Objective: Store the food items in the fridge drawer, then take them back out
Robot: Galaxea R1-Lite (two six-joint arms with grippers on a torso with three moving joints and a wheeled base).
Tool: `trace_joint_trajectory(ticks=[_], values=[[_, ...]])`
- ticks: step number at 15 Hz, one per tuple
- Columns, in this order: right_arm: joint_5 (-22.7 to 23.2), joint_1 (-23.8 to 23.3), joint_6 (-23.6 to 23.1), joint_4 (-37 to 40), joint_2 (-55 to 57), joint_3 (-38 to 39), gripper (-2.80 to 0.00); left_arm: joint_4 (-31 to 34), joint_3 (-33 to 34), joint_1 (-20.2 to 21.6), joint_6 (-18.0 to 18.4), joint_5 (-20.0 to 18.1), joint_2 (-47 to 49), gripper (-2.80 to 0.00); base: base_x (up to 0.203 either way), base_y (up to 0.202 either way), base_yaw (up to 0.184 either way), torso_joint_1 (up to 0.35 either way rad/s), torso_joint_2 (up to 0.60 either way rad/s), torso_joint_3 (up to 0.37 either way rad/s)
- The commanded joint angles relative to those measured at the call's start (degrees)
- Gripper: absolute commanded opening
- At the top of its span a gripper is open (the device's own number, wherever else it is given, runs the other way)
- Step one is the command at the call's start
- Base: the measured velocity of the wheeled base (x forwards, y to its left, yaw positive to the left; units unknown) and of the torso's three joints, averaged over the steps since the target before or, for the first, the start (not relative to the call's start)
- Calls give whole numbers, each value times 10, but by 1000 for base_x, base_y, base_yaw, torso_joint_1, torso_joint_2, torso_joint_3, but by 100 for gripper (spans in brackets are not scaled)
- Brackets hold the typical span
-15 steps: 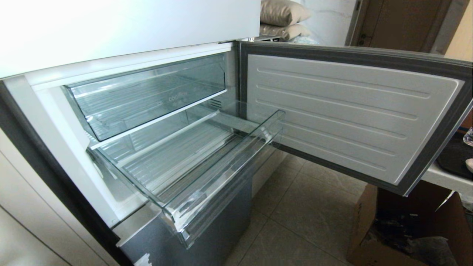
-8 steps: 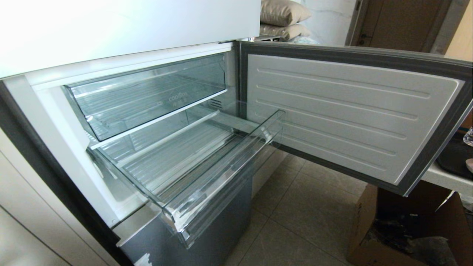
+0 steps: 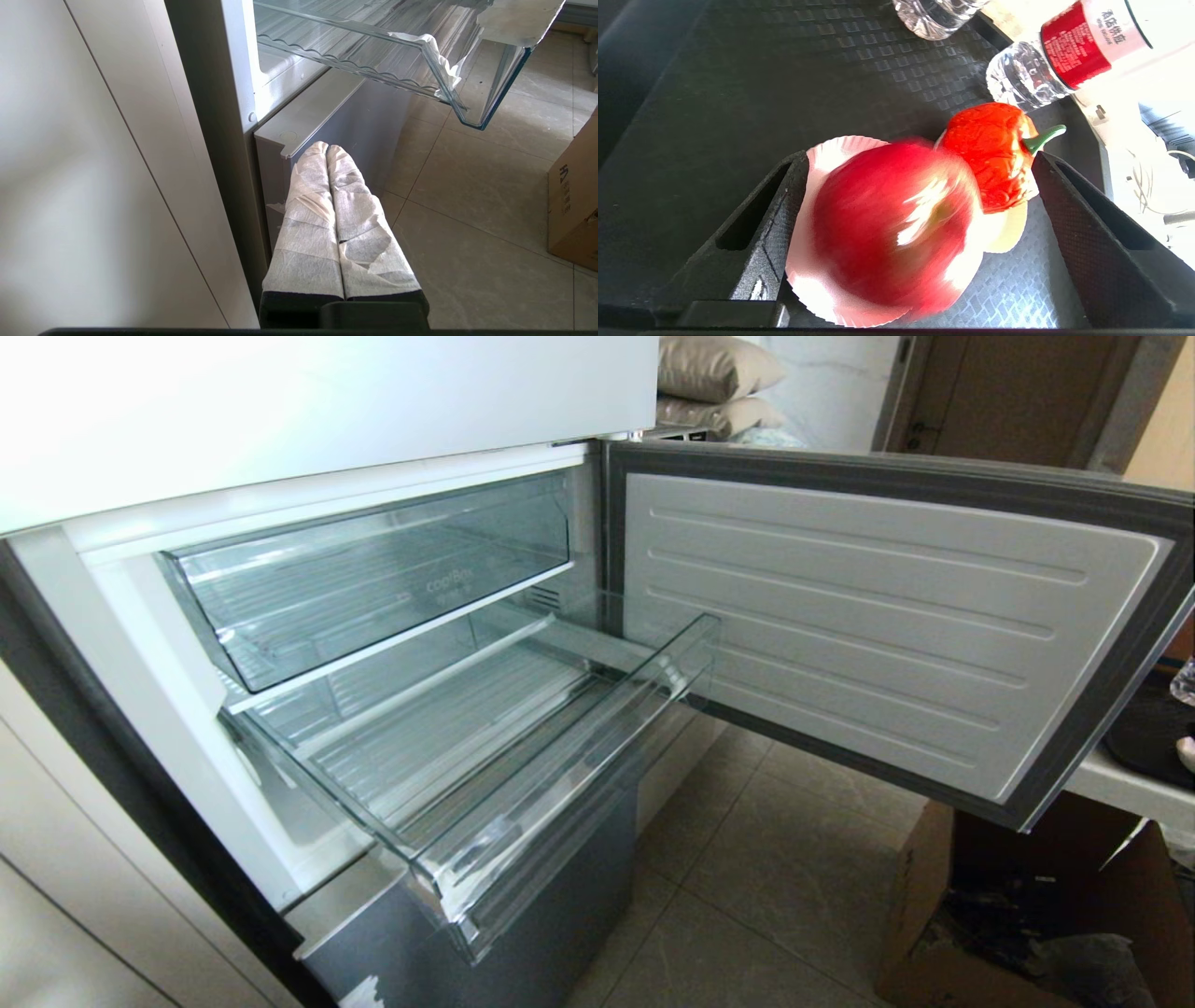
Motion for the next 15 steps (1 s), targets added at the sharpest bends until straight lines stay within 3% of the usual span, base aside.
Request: trace_joint_trajectory(ticks=[1,11,12,15], values=[[0,4,-2,-2,-1,3,0,0,0,0,1,0,0,-280,0,0,0,0,0,0],[6,25,2,-6,-87,81,0,0,0,0,0,0,0,-280,0,0,0,0,0,0],[9,28,2,-10,-112,101,-280,0,0,0,0,1,0,-280,0,0,0,0,0,0],[11,43,3,-17,-209,185,-280,0,0,0,0,0,0,-280,0,0,0,0,0,0]])
